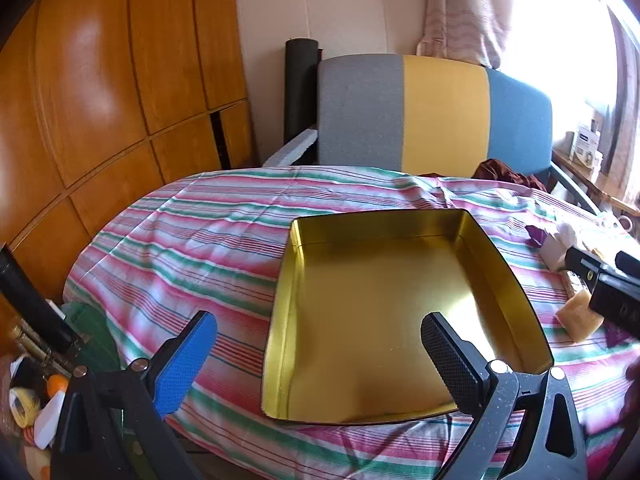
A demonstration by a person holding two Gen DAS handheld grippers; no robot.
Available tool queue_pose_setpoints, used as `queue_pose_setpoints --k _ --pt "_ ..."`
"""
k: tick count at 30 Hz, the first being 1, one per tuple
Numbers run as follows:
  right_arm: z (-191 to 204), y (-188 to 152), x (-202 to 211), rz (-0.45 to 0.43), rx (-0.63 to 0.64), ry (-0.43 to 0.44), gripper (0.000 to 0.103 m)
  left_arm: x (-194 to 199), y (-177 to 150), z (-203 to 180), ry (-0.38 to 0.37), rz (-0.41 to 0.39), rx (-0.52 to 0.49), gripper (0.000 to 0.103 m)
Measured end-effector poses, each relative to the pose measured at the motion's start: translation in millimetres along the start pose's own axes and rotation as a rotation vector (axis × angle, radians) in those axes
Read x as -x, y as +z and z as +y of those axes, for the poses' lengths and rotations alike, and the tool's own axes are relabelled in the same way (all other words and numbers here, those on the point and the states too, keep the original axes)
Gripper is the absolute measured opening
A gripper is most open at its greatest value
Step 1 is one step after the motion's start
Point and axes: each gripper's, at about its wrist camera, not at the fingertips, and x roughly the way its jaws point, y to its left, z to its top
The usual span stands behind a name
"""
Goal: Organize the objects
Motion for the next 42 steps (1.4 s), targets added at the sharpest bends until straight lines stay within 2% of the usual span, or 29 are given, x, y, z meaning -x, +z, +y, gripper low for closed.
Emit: queue_pose_setpoints --k 13,17,21,24,27,30,32,35,42 --pt "-100.2 15.5 4.7 -0.024 -0.12 -0.134 0.096 -9.2 6.3 -39.7 -0.078 0.015 -0.091 0.103" --pt "-142.4 17.4 6.1 -0.026 -0.167 -0.167 0.096 -14.5 7.8 -55.5 -0.152 0.038 -0.123 0.103" --pt "-184.6 14.5 2.0 -0.011 -0.228 -0.173 0.096 -24.2 10.9 -69.5 -0.27 0.121 -0.112 0.103" --pt "-216.8 6.7 -1.4 -0.003 -0.284 -0.193 0.096 -29.2 14.3 -85.5 -0.318 0.147 -0.119 0.103" --pt "-244.2 -4.1 -2.5 -0.006 -0.358 -0.216 0.096 -29.5 18.1 -108.0 -0.344 0.144 -0.17 0.103" --pt "-269.4 -16.5 -4.3 0.016 -0.498 -0.203 0.096 -33.1 21.9 -127.8 -0.398 0.158 -0.211 0.103" --pt "-279.5 -21.0 -3.9 0.015 -0.568 -0.178 0.096 -32.0 23.4 -143.0 -0.414 0.139 -0.259 0.103" --pt "-284.8 -22.5 -4.4 0.017 -0.593 -0.173 0.096 -34.6 24.3 -173.6 -0.472 0.146 -0.329 0.103" --pt "-290.4 -25.8 -4.0 0.027 -0.627 -0.149 0.096 -46.5 15.9 -246.6 -0.603 0.221 -0.433 0.101"
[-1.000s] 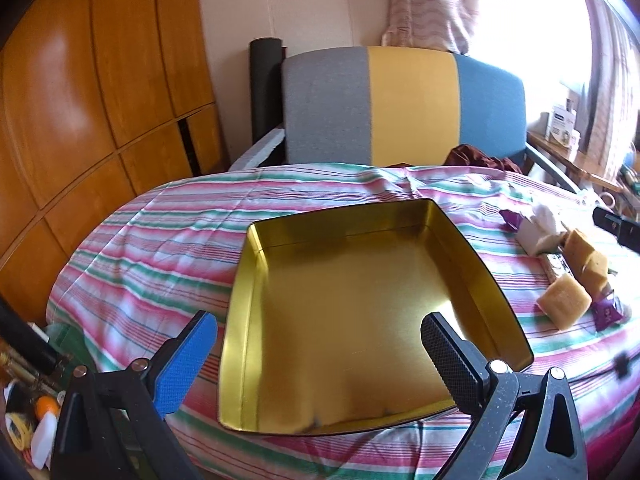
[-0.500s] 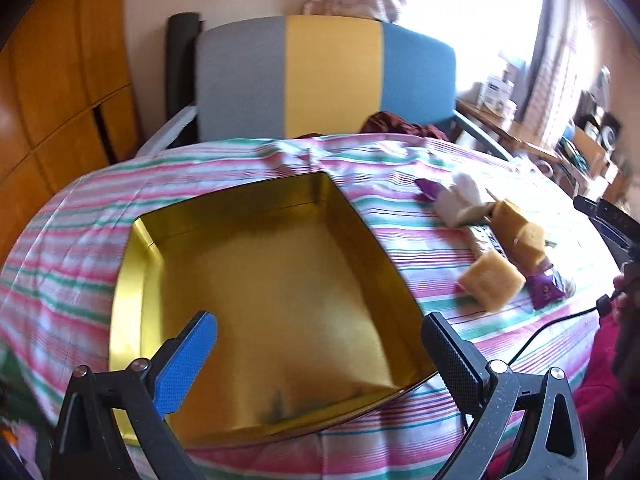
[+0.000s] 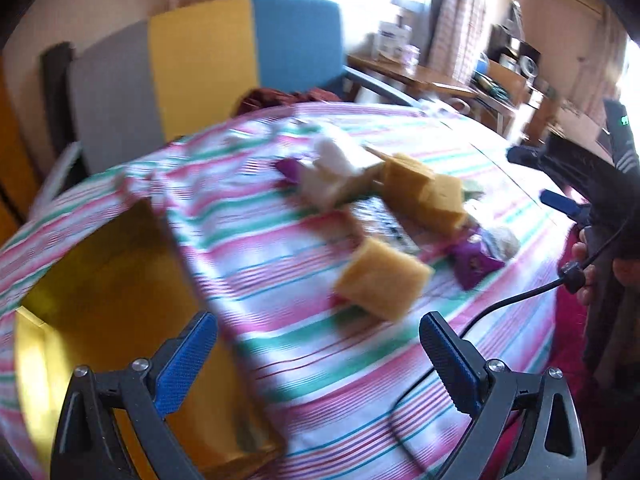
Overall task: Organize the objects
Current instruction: 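Move the left tool toward the yellow sponge beside the gold tray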
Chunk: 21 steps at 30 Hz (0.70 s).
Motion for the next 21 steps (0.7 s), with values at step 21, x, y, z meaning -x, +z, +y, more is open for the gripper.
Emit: queue_pose_setpoints --k 21 --pt "-3.0 1.3 -15.2 0.074 -0.022 0.026 0.096 -80.9 19.0 -39.6 -0.032 0.066 -0.203 0.098"
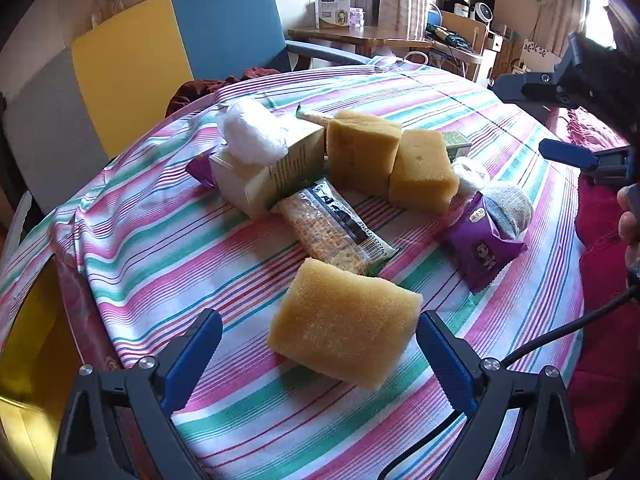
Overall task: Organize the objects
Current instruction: 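Move the left tool toward the yellow sponge beside the gold tray, then grasp the yellow sponge with the left tool and lift it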
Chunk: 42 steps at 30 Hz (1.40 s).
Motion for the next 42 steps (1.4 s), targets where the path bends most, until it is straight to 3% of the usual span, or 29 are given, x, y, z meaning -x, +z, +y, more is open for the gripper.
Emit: queue_pose_setpoints --k 7,10,12,15,23,36,42 --pt "-0.6 0.3 -3.1 0.012 0.0 -0.01 0.096 -9.9 0.6 -0.3 -0.014 0.013 0.004 0.092" --pt "-0.5 0.2 -3.6 0.014 0.002 -0.015 0.096 -13.5 0.2 -1.8 -0.025 0.022 0.007 0.083" --pt "-0.3 0.2 -4.4 0.017 0.004 -0.018 0.096 -15.6 0.0 -2.7 -0.034 0.028 0.012 0.07" --pt "0.0 0.3 -4.9 0.021 0.008 -0.018 0.096 -13.0 -0.5 -3.8 -0.017 0.014 0.017 0.066" --pt "3.5 -1.0 -10.4 0.047 0.022 -0.021 0.096 21.5 -1.4 -7.7 0.038 -0.076 0.02 0.065" --pt "5.7 -9.4 -32.2 0.157 0.044 -0.012 0.087 58.4 -32.7 5.2 0.01 -0.105 0.11 0.065" --pt "-9.1 -6.3 -33.7 0.164 -0.013 -0.051 0.085 89.6 -50.2 25.4 -0.004 -0.147 0.179 0.065"
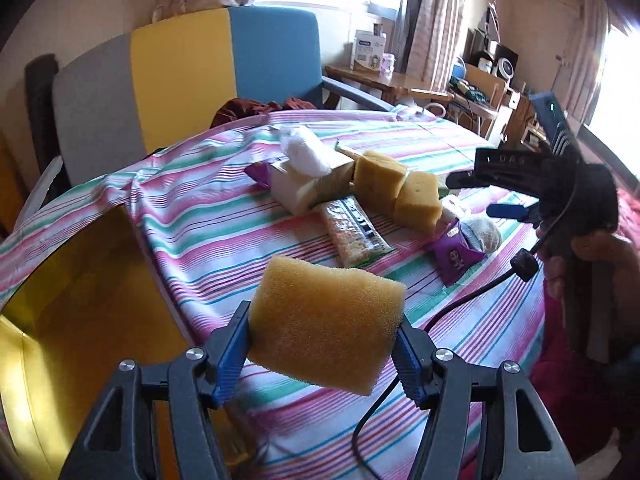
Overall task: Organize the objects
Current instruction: 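Grasp the yellow sponge with the left tool and lift it, then drop the sponge into the tray with left tool while right tool grasps purple packet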
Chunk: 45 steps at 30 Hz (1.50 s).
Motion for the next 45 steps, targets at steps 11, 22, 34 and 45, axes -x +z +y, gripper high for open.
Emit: queue_pose_setpoints --k 11,22,34,45 --pt "-31.0 -8.0 23.3 -0.035 -0.148 -0.096 0.085 47.8 -18.6 42.2 0.015 -0.06 0.115 0.065" --pt "33.1 -43.4 -13.7 0.187 0.178 -0.08 0.06 71.5 -39.4 84.7 0.065 -0.086 0.226 0.065" --pt "68.2 -53.7 -51.7 0.204 0.471 -0.254 0.042 104.2 -66.5 211.1 0.261 -0.077 0.457 0.066" --pt "65.3 -58.7 -51.3 0.191 0.508 -0.263 0.042 65.7 -51.6 321.4 0.349 0.012 0.616 0.066"
